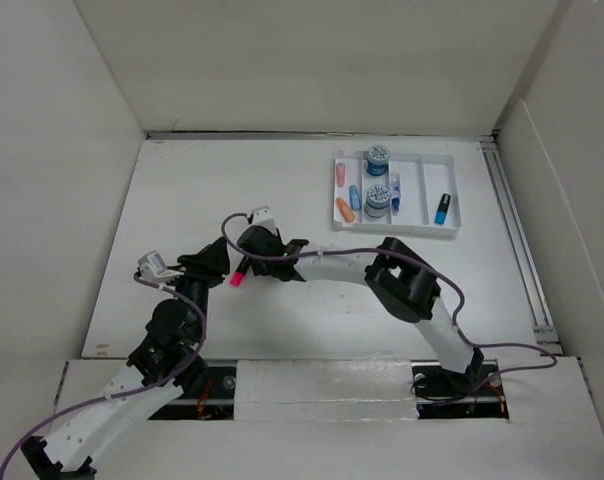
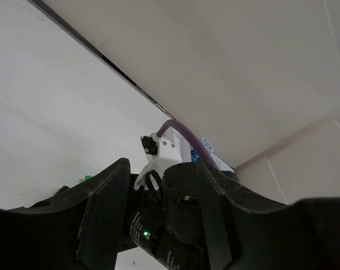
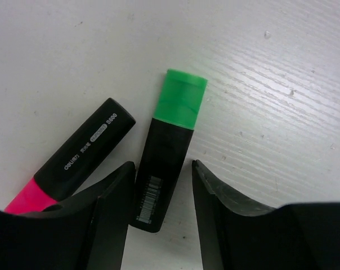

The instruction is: Organize the desk

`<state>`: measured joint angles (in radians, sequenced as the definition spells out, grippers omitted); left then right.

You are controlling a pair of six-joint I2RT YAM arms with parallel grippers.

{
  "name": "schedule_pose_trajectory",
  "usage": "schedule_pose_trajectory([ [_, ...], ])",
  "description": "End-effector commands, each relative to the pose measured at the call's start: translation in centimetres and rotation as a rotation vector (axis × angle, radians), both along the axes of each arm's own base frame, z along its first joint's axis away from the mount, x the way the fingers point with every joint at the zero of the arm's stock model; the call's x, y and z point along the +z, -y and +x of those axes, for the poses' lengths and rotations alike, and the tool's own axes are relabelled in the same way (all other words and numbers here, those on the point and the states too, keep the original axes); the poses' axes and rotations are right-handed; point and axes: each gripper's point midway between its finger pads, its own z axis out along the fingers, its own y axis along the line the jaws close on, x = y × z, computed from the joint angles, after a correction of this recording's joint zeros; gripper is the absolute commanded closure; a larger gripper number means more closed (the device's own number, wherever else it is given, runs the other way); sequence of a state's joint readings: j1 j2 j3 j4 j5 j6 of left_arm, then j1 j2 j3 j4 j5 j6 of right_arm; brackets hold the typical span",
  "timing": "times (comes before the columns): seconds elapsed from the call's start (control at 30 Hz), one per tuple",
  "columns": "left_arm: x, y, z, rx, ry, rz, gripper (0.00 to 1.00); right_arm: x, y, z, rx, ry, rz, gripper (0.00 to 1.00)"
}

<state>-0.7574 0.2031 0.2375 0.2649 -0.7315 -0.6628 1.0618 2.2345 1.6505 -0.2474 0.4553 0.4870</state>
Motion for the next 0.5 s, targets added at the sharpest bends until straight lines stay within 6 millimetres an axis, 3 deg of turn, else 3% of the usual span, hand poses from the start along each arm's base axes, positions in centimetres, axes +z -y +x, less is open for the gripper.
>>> schedule_pose_trajectory([
  [0.0, 0.7, 0.0, -0.3, -0.018, 0.039, -0.023, 0.53, 0.3, 0.9, 0.4, -0.041, 0.027, -0.058, 0.50],
  [0.03, 0.8, 0.0, -0.4, -0.018, 0.044, -0.025, 0.53, -0.2, 1.4, 0.1, -0.041, 0.022, -0.068, 0.54],
  [0.07, 0.8, 0.0, -0.4, -0.017, 0.047, -0.027, 0.53, -0.5, 2.1, 0.4, -0.054, 0.018, -0.074, 0.66],
  [0.13, 0.6, 0.1, -0.3, -0.018, 0.040, -0.028, 0.53, 0.6, 2.2, 0.6, -0.055, 0.032, -0.026, 0.77],
  [0.17, 0.7, 0.1, -0.3, -0.021, 0.038, -0.029, 0.53, -0.3, 3.5, 0.5, -0.063, 0.021, -0.043, 0.83],
  [0.23, 0.7, 0.2, -0.3, -0.024, 0.042, -0.030, 0.53, 3.1, 4.1, 1.3, -0.082, 0.064, 0.039, 0.87],
  [0.27, 0.3, 0.4, -0.2, -0.028, 0.039, -0.023, 0.53, 5.3, 5.7, 2.3, -0.119, 0.097, 0.084, 0.88],
  [0.3, 0.3, 0.5, -0.1, -0.029, 0.037, -0.021, 0.52, 4.6, 6.0, 2.1, -0.113, 0.094, 0.075, 0.90],
  [0.33, 0.2, 0.6, 0.0, -0.030, 0.029, -0.018, 0.52, 7.6, 8.0, 3.9, -0.158, 0.132, 0.128, 0.91],
  [0.37, 0.1, 0.8, 0.0, -0.040, 0.028, -0.013, 0.52, 8.8, 9.6, 4.9, -0.184, 0.151, 0.147, 0.91],
  [0.4, 0.3, 0.8, 0.0, -0.042, 0.030, -0.016, 0.52, 8.7, 11.6, 5.7, -0.209, 0.152, 0.151, 0.91],
  [0.43, 0.1, 1.0, 0.1, -0.047, 0.024, -0.009, 0.52, 10.8, 15.5, 8.3, -0.297, 0.180, 0.184, 0.91],
  [0.47, 0.2, 1.0, 0.1, -0.046, 0.026, -0.008, 0.52, 11.4, 17.6, 9.3, -0.331, 0.182, 0.202, 0.91],
])
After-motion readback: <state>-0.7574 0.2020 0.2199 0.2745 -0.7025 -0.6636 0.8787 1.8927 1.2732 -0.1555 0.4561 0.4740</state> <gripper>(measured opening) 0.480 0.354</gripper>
